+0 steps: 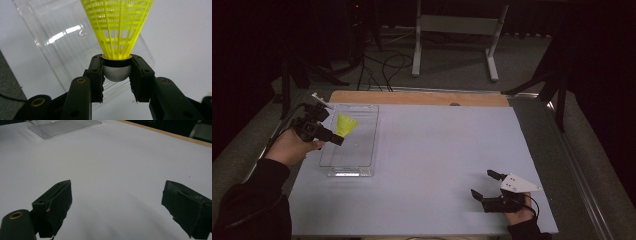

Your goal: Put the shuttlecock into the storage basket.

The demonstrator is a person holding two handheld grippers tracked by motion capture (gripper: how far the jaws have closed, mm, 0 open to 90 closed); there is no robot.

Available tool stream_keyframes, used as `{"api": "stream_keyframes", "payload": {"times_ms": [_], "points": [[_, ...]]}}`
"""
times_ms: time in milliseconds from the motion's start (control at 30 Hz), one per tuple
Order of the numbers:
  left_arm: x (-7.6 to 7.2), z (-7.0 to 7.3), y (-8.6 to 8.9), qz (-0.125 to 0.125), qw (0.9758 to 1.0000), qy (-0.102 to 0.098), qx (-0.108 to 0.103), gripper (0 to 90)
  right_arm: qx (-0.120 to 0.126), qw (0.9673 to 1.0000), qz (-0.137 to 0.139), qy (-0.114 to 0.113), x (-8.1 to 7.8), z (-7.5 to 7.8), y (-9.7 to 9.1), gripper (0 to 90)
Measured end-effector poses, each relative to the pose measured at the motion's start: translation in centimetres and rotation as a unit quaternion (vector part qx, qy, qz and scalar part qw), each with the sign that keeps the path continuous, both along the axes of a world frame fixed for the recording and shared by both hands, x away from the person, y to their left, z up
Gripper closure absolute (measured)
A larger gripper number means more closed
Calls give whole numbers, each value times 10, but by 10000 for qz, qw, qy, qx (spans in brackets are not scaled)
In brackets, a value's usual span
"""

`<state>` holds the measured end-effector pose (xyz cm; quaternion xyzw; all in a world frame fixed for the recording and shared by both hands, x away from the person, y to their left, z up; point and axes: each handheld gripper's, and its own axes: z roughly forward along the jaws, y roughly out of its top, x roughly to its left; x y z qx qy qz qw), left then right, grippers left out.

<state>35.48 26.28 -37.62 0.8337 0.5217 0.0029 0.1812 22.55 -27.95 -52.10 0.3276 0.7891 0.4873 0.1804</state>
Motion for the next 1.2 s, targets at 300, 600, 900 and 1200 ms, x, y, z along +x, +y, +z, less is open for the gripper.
{"api": "stream_keyframes", "payload": {"times_ms": [300,600,900,1200], "points": [[-7,-12,15,204,9998,26,62,657,-9,10000,11,9,0,0,0,98],[-11,-26,22,79,9999,89,71,656,-3,10000,7,2,-1,0,1,98],[-12,-40,23,-17,9993,203,317,656,1,10000,9,1,-1,1,0,98],[-11,-51,23,-156,9983,308,470,655,-8,10000,13,11,0,0,0,98]]}}
